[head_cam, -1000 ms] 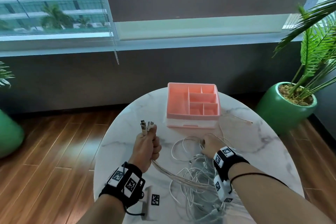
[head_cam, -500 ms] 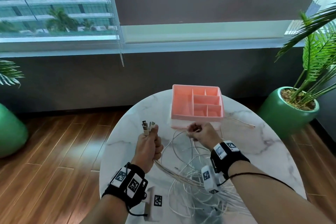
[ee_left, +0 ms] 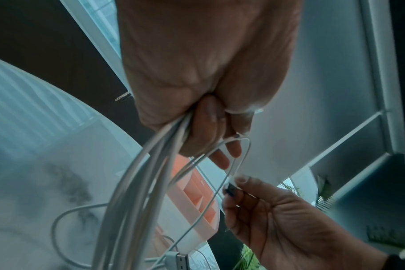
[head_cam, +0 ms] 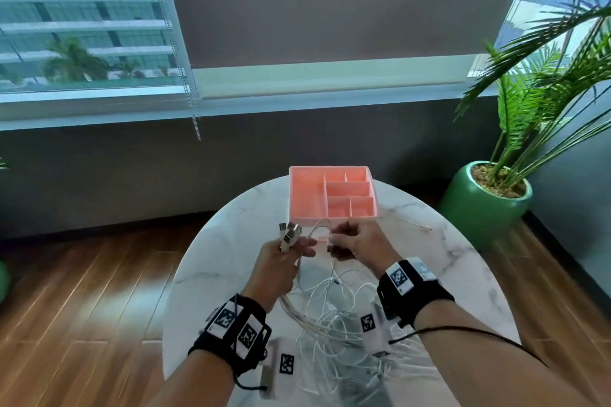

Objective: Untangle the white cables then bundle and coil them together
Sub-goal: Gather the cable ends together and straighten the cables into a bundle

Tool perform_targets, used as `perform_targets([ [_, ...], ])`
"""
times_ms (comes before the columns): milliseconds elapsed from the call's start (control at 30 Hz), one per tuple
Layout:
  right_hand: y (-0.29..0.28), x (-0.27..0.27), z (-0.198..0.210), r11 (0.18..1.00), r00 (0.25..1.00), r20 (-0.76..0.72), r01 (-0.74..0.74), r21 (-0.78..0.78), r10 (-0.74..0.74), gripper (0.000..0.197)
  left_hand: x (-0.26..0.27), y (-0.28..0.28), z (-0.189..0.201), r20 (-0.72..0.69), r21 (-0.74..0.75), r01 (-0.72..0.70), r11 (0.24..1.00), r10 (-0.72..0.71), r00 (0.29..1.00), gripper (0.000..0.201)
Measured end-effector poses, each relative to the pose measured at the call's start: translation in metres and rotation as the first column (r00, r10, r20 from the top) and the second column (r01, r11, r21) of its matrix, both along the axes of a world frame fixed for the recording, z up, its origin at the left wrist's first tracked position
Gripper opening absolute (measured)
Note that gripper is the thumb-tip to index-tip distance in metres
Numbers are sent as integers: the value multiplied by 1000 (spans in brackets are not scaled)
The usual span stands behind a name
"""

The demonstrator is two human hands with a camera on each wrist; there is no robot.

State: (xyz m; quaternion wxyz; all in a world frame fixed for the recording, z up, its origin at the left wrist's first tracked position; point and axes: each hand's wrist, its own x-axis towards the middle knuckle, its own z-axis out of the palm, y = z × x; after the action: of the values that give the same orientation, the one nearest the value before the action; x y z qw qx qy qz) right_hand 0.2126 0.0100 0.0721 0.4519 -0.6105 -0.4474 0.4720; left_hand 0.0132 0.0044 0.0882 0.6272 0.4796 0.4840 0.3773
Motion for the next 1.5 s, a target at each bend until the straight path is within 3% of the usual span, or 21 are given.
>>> perform_targets([
  [67,-8,1,-4,997,999,36,-35,-64,37,11,6,-2,3,-51,54,12,998,-10,999,30],
  [233,-22,-3,-6,980,954,255,-122,-156,159,10,20,-10,14,-6,139,104,985,-104,995,18],
  [300,-21,-6,4,979,979,160,-93,-179,122,18,23,-11,13,-39,139,137,981,-133,990,14],
  [367,-21,-7,17,980,995,-91,-50,-193,33,31,24,-9,5,-90,90,152,984,-144,985,23],
  [467,-23,-2,32,985,921,-390,-71,-157,4,35,25,-8,-1,-87,34,150,988,-146,985,20],
  [567,-25,4,37,991,960,-281,-46,-124,9,40,27,-6,-3,-88,5,179,984,-178,980,13],
  [633,-28,8,38,995,982,-187,5,-96,-23,27,28,-5,-5,-101,13,198,980,-196,975,9],
  [733,-30,14,41,995,978,-196,53,-85,-69,24,28,-6,-2,-112,46,182,982,-176,978,10],
  [800,-32,21,45,991,968,-224,91,-102,-112,27,25,-1,-4,-76,38,82,996,-79,994,12],
  [900,-32,44,48,971,947,-239,182,-153,-215,28,15,9,-8,99,-62,-103,993,108,989,12],
  [967,-34,66,42,932,938,-140,281,-231,-317,23,8,13,-8,197,-106,-161,981,179,964,14],
  [1067,-40,98,17,802,879,99,468,-371,-467,20,3,14,-2,327,-137,-185,973,220,919,16],
  [1100,-43,106,7,772,864,197,502,-389,-463,20,3,15,-1,355,-142,-184,973,224,908,16],
  [1167,-47,117,-14,760,859,444,461,-459,-253,24,6,16,1,373,-141,-178,974,219,901,16],
  [1200,-47,118,-20,753,790,584,496,-433,-184,28,8,16,2,374,-136,-169,976,208,904,16],
  [1267,-47,100,-8,773,700,638,582,-251,-320,33,13,16,4,369,-122,-142,982,178,912,16],
  [1300,-48,88,-1,816,679,609,571,-87,-410,28,15,15,5,367,-112,-129,985,161,916,16],
  [1333,-46,73,9,866,719,549,499,18,-426,27,18,14,6,363,-102,-114,988,143,921,16],
  [1400,-40,41,28,964,917,310,267,-10,-251,50,23,13,6,349,-78,-62,995,85,933,14],
  [1433,-35,28,33,982,975,155,173,-74,-160,59,25,12,5,332,-63,-22,998,41,942,13],
  [1500,-23,11,42,986,988,-118,78,-144,-96,63,29,8,3,261,-26,72,997,-63,963,15],
])
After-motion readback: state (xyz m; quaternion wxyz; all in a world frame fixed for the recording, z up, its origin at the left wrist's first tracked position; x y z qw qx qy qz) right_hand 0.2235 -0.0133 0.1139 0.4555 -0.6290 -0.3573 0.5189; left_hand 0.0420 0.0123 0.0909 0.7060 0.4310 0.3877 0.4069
